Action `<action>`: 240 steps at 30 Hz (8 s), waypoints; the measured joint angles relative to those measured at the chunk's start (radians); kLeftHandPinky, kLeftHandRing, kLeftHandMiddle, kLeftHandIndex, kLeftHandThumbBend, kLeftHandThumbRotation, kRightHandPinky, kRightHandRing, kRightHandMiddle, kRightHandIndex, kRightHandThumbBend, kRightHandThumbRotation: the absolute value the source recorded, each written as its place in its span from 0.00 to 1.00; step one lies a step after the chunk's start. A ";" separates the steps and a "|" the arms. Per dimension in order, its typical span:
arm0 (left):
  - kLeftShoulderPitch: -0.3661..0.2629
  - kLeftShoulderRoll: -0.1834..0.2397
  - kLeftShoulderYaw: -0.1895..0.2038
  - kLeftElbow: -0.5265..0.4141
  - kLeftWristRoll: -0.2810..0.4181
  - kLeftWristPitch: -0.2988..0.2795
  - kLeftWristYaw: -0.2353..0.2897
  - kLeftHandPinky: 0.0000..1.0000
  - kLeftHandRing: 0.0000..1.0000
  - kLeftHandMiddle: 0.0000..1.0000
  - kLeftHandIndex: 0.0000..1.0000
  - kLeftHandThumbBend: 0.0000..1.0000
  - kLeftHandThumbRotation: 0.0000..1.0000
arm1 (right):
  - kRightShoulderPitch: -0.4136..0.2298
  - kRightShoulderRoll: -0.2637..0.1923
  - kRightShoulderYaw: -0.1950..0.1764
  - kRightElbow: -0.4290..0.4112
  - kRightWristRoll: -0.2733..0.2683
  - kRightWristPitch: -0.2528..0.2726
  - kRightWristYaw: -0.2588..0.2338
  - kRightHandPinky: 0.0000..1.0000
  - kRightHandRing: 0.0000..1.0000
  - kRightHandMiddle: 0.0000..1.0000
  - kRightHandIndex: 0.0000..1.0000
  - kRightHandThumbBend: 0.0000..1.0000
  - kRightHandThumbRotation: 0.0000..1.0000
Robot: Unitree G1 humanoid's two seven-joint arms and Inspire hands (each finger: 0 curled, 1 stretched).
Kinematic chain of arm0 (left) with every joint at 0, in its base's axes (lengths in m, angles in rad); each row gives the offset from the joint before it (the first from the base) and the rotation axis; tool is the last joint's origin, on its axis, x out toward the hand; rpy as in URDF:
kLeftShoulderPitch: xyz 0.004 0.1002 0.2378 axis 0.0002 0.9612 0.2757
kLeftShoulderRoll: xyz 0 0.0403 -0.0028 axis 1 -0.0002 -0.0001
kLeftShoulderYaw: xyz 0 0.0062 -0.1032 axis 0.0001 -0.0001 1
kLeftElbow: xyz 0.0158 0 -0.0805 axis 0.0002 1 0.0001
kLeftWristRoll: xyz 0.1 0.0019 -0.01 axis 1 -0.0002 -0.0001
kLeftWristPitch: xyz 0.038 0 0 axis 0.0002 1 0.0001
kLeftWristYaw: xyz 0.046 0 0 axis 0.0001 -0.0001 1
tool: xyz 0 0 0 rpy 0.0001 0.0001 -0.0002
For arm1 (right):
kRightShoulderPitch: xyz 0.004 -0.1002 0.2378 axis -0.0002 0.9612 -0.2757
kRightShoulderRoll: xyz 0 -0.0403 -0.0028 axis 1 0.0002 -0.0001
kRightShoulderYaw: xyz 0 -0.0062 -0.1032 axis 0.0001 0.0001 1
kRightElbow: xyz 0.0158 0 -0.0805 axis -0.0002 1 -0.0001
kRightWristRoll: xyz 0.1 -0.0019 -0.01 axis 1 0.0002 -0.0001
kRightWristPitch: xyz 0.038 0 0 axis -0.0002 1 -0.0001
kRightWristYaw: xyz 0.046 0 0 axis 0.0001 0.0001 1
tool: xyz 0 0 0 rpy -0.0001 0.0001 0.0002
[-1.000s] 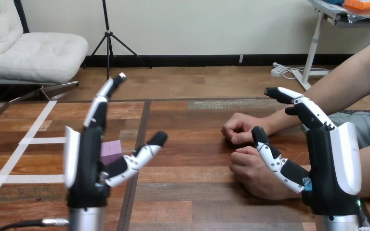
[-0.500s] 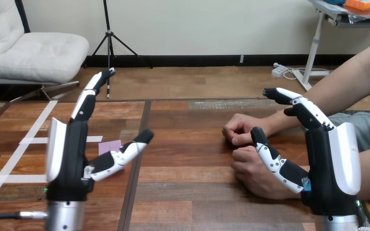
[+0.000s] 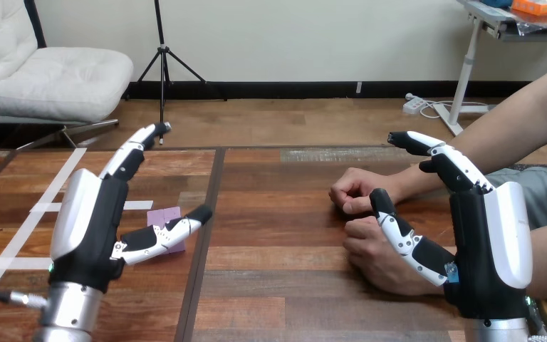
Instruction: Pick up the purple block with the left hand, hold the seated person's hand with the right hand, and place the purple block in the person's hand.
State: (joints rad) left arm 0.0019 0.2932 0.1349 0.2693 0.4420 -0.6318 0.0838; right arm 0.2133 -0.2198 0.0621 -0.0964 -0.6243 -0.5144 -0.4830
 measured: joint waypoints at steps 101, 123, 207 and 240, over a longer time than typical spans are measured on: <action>-0.187 0.182 -0.214 0.156 0.140 0.191 -0.048 0.92 0.95 0.97 0.95 0.74 0.28 | -0.001 -0.005 -0.002 0.000 -0.015 0.013 0.005 0.67 0.76 0.76 0.73 0.38 0.22; -0.295 0.220 -0.287 0.302 0.192 0.188 -0.048 0.95 0.96 0.98 0.96 0.76 0.38 | -0.005 -0.007 -0.002 0.000 -0.021 0.014 0.007 0.68 0.76 0.76 0.73 0.39 0.22; -0.633 0.226 -0.561 0.877 0.343 0.219 0.155 0.97 0.97 0.98 0.97 0.83 0.53 | -0.003 -0.020 -0.025 -0.001 -0.021 0.055 0.052 0.69 0.78 0.76 0.73 0.40 0.33; -0.633 0.216 -0.561 0.901 0.310 0.218 0.133 0.90 0.95 0.97 0.96 0.83 0.55 | -0.002 -0.025 -0.029 -0.001 -0.023 0.053 0.059 0.73 0.77 0.75 0.71 0.39 0.31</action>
State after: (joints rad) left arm -0.6313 0.5091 -0.4256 1.1708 0.7520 -0.4136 0.2168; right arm 0.2114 -0.2449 0.0332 -0.0969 -0.6477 -0.4616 -0.4239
